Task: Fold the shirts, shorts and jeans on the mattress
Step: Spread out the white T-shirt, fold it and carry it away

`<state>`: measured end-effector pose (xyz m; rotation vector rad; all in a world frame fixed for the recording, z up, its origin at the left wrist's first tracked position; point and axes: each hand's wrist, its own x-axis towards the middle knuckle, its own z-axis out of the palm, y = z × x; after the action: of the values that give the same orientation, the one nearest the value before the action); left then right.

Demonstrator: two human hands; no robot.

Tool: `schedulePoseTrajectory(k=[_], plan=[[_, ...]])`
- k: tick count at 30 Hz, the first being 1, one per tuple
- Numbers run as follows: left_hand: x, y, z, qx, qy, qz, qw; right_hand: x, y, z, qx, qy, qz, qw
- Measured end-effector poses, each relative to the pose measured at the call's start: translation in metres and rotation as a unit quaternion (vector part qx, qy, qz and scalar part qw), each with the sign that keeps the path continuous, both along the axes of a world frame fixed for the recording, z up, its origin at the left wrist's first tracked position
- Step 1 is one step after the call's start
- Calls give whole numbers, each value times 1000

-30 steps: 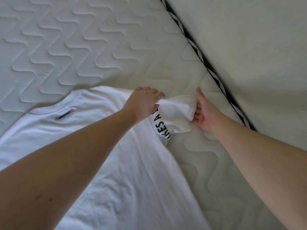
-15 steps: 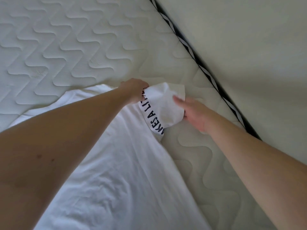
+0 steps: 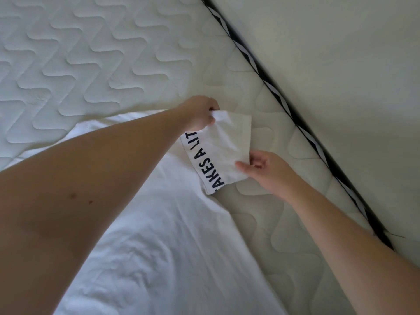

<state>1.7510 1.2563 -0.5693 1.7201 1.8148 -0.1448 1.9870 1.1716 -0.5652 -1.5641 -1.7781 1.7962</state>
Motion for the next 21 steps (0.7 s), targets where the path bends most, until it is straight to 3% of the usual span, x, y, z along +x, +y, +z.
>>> schedulePoseTrajectory(k=[3,7,10,13,16,18,21], plan=[[10,2,1,-24,-15,-7,1000,-4,-15,-6,-100,64,37,992],[29,12,3,-22,-6,-30,999,-9,-22,-20,-8,-79,-9,997],[34,19,8,21,-31,0,999,-15,-24,-23,8,-95,-131,987],[29,20,11,42,-54,40,997,-22,-20,-25,77,-144,-160,973],[25,19,10,24,-71,64,995,-26,-14,-28,61,-119,-207,969],[28,18,13,2,-80,62,995,-25,-8,-26,35,-127,-178,975],[37,20,18,-13,-56,21,998,-24,6,-21,12,-231,-35,972]])
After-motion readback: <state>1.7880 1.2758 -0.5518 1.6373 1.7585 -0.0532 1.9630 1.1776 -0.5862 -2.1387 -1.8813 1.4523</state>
